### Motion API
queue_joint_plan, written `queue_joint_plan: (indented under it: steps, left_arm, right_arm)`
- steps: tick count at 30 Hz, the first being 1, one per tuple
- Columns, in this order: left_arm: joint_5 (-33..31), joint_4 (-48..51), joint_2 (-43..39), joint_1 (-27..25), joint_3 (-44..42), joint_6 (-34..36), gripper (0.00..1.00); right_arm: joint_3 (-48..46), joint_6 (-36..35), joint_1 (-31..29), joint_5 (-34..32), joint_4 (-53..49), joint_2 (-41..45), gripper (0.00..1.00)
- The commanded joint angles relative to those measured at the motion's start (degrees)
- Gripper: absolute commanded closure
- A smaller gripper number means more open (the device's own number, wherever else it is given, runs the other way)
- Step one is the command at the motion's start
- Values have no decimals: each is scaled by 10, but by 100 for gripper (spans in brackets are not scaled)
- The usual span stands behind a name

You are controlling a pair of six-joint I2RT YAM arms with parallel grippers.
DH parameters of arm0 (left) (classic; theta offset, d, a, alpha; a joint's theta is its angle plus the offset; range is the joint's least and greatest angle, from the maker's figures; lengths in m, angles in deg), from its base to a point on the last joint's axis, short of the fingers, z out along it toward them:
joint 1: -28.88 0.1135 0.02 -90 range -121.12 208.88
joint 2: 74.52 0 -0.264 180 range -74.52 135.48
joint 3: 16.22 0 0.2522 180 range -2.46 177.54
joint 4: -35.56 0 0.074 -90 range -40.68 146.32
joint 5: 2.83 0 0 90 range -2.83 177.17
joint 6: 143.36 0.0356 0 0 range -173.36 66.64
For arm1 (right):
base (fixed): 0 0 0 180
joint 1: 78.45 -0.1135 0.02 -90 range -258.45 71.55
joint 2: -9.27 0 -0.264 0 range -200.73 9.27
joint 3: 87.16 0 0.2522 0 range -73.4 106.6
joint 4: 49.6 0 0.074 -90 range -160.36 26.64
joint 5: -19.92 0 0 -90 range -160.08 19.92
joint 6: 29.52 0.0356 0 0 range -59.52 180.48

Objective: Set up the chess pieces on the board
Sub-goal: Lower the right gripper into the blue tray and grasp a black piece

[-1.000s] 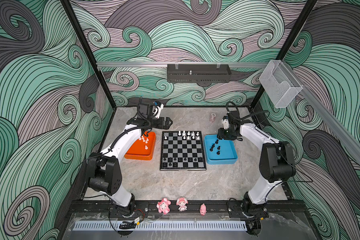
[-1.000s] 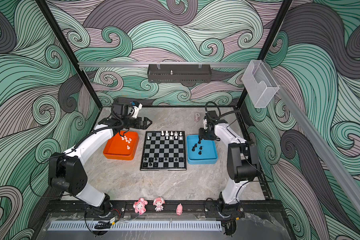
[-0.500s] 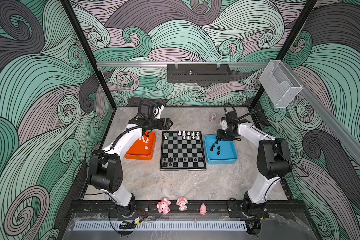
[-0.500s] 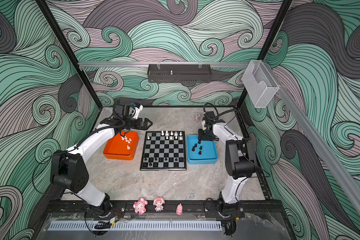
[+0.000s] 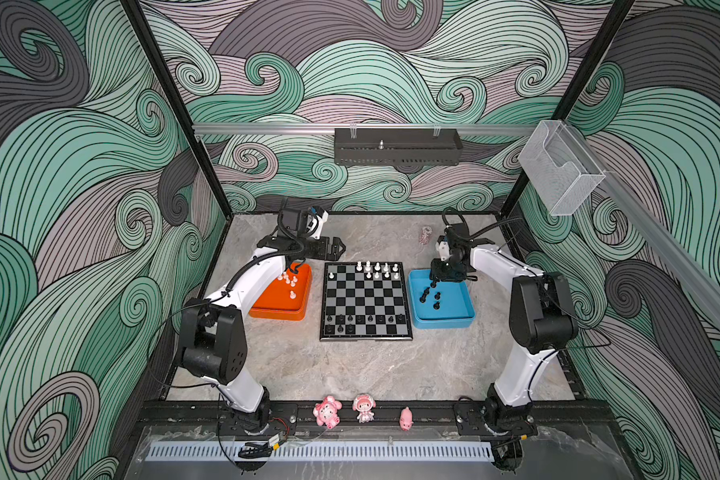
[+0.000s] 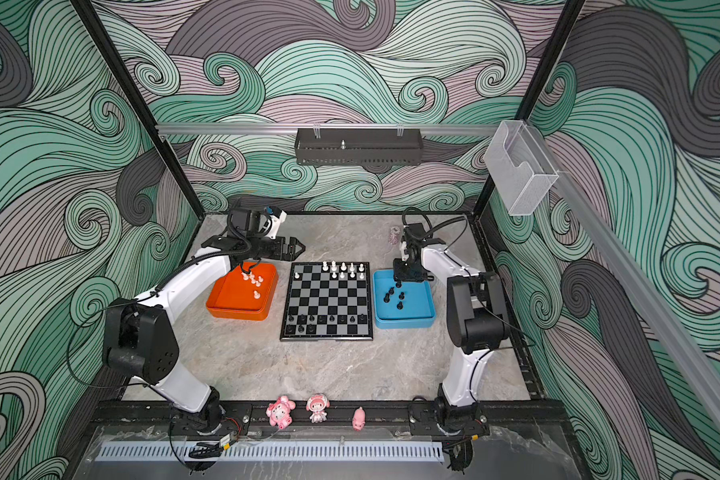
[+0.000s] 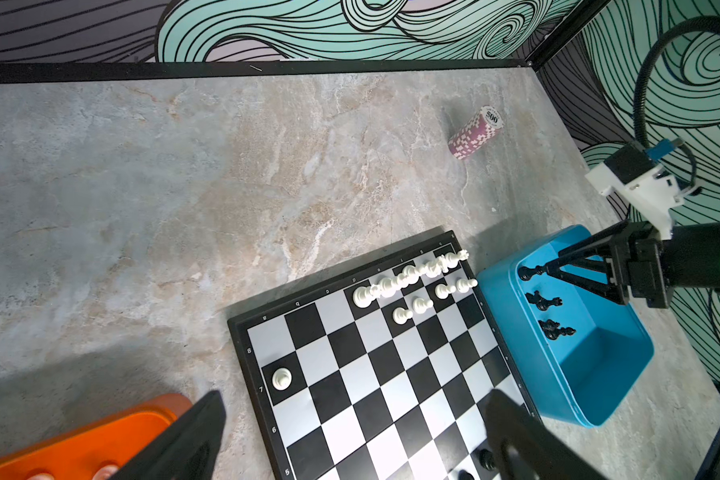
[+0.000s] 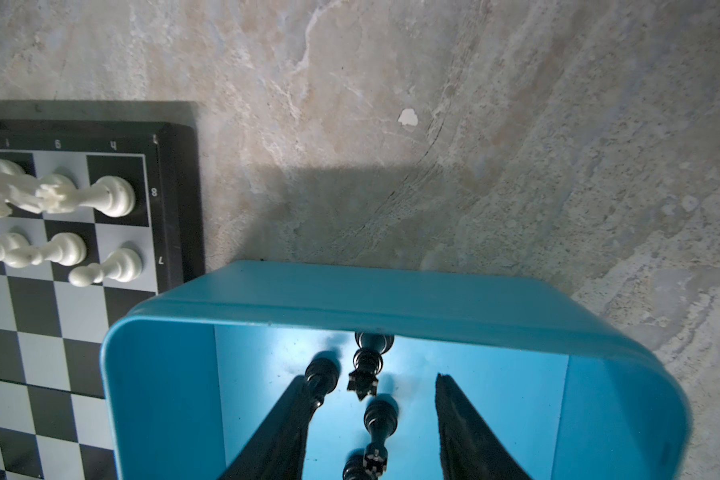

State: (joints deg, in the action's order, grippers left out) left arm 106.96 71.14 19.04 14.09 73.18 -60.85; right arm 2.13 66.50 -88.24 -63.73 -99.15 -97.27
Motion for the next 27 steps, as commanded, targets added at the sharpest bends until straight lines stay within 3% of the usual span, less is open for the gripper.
queue_joint_plan:
  steps: [1, 27]
  left_arm:
    - [6, 12, 10, -2, 19, -4, 1]
    - [11, 14, 21, -1, 23, -5, 1]
  right_arm:
    - [14, 0, -2, -8, -3, -9, 53]
    - [30, 7, -3, 3, 1, -43, 69]
